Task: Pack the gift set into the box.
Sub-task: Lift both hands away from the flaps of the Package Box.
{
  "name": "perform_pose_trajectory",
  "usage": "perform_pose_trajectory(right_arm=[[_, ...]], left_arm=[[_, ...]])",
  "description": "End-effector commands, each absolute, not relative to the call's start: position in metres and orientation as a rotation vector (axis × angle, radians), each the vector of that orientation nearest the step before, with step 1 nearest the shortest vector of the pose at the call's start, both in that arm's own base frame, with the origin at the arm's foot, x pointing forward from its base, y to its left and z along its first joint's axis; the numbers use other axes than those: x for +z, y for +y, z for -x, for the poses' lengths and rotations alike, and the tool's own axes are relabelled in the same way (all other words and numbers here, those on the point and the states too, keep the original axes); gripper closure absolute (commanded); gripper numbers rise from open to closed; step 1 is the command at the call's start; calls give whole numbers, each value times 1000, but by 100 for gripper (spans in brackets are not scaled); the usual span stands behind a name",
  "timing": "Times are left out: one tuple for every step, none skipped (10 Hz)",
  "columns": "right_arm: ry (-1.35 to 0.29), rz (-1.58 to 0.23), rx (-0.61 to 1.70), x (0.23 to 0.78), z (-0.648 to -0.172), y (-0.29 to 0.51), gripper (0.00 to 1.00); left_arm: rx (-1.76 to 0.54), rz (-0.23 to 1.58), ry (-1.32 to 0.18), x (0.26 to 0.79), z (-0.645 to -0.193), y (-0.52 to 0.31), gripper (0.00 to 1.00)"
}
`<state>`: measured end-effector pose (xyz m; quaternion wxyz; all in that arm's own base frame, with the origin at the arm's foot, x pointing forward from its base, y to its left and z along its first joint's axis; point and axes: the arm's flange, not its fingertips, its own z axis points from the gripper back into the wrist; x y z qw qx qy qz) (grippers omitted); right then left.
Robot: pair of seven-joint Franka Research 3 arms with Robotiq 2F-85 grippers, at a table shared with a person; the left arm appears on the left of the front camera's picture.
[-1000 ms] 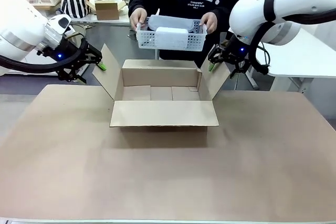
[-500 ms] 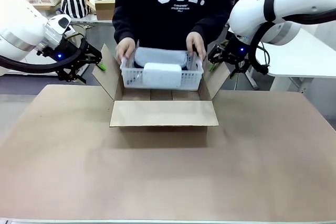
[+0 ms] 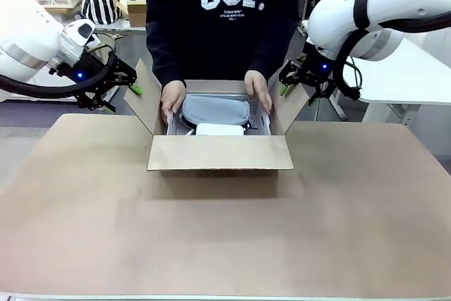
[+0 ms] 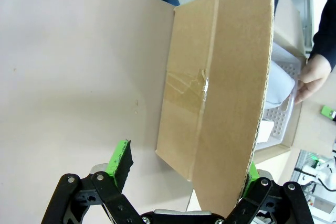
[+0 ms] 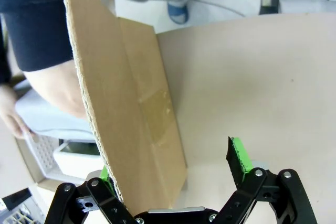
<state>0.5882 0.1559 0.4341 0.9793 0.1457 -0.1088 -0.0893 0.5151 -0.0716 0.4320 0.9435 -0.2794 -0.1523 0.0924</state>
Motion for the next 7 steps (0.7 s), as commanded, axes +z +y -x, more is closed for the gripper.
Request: perform_pose_trajectory(right_arm=[[-213,-271,-194,436,-589,160,0],[-213,-271,-194,436,-589,160,0],[-213,-271,-194,436,-589,160,0],[-213,-271,-194,436,-589,160,0],[-213,-271,-194,436,-589,160,0],[-213,-271,-194,436,-589,160,0],[-213,-271,-194,436,-589,160,0]], left_arm=[[197,560,-309,435,-513,-71,0],[197,560,-309,435,-513,-71,0],[197,560,-309,435,-513,-71,0],[197,560,-309,435,-513,-71,0],[197,560,-309,435,-513,-71,0],[197,560,-309,435,-513,-71,0],[197,560,-309,435,-513,-71,0]])
